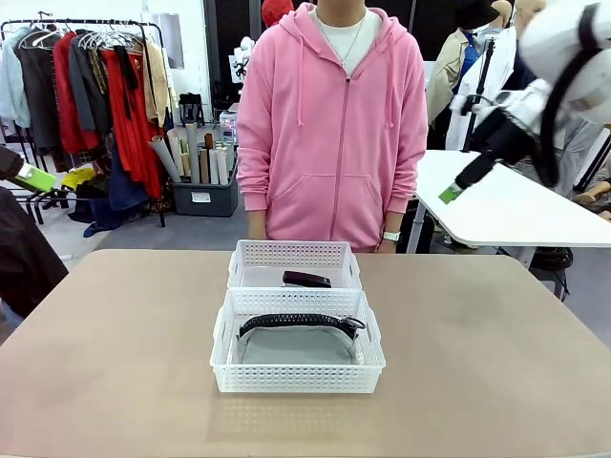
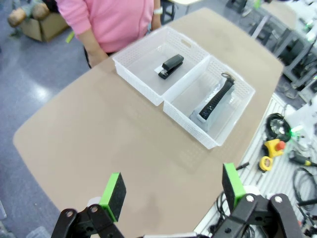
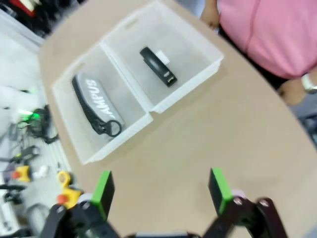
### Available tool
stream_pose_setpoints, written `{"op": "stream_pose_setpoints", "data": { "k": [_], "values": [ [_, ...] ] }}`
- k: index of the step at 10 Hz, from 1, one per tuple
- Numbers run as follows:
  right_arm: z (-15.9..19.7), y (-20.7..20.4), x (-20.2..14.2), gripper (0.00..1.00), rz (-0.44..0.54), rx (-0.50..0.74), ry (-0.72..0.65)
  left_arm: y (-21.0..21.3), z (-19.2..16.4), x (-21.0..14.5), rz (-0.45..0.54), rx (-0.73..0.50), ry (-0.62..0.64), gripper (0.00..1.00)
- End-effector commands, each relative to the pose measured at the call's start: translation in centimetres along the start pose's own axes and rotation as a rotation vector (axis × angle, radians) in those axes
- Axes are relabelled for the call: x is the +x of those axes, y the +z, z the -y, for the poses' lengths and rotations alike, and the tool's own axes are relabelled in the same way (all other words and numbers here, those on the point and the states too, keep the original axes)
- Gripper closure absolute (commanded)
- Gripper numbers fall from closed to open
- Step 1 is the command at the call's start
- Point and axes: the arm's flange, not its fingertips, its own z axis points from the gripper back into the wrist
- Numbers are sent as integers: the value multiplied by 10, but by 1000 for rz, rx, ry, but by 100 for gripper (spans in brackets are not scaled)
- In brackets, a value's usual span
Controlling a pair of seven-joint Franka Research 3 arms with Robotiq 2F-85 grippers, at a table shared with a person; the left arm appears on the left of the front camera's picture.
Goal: Distribute items into two baskets.
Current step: Place the picked Stapler into the Organizing basket as instructed by the person.
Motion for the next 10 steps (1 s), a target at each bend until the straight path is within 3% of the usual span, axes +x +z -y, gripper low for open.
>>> {"op": "stream_pose_setpoints", "data": {
  "k": [1, 7, 10],
  "values": [
    [-5, 12, -38, 0, 115, 63, -24, 0, 0, 0, 14, -11, 0, 0],
    [-67, 41, -112, 0, 202, 4, -96, 0, 0, 0, 14, -11, 0, 0],
    [-74, 46, -131, 0, 251, -32, -226, 0, 0, 0, 14, -11, 0, 0]
  ]
}}
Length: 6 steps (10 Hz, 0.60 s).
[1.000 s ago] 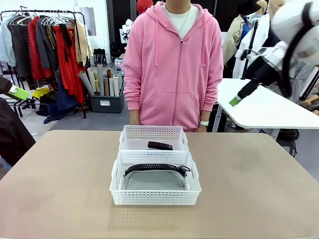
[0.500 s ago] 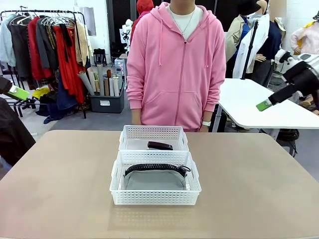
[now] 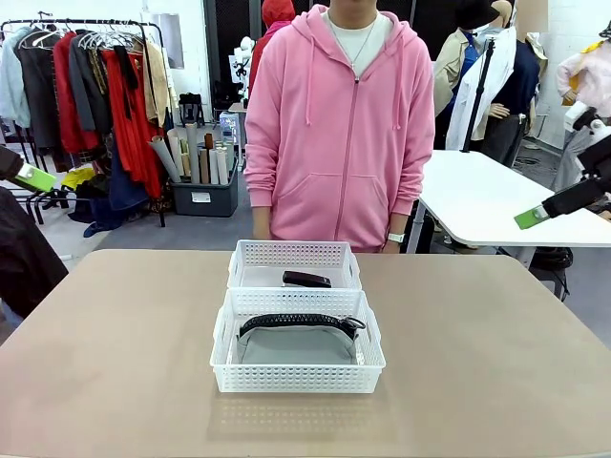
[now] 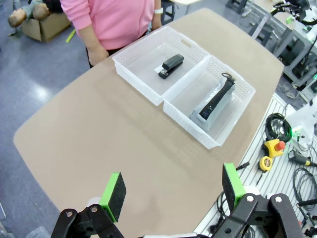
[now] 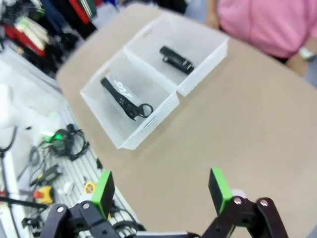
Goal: Distribute items into two baskets.
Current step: Place the picked Stapler into the Organizing basket as instructed by the person.
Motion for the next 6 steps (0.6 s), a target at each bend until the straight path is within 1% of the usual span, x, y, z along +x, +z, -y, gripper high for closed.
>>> {"op": "stream_pose_setpoints", "data": {
  "k": [1, 2, 3, 4, 5, 6],
  "values": [
    [-2, -1, -2, 0, 59, -39, -125, 0, 0, 0, 14, -12, 0, 0],
    [-2, 0, -2, 0, 62, -50, -170, 0, 0, 0, 14, -12, 0, 0],
    [-2, -1, 0, 0, 36, -50, -194, 0, 0, 0, 14, -12, 0, 0],
    [-3, -2, 0, 0, 33, -43, -206, 0, 0, 0, 14, -12, 0, 0],
    [-5, -4, 1, 0, 47, -37, -193, 0, 0, 0, 14, -12, 0, 0],
    [3, 2, -4, 0, 23, -40, -178, 0, 0, 0, 14, -12, 0, 0]
  ]
}}
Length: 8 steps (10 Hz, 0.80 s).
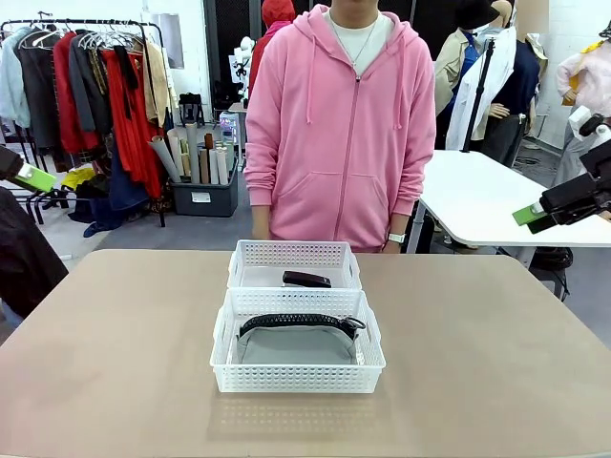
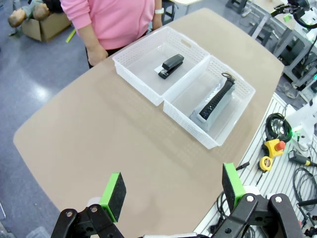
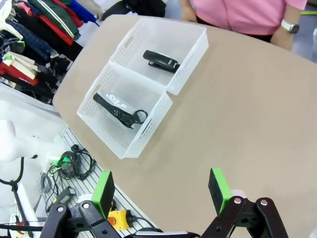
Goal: Distribute items into two baskets.
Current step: Place the picked Stapler into the Organizing basket as instructed by the person.
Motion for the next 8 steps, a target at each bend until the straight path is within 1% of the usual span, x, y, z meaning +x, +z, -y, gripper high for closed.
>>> {"op": "stream_pose_setpoints", "data": {
  "k": [1, 8],
  "values": [
    [2, 2, -1, 0, 4, -4, 5, 0, 0, 0, 14, -12, 0, 0],
    [2, 2, -1, 0, 4, -4, 5, 0, 0, 0, 14, -12, 0, 0]
  ]
}}
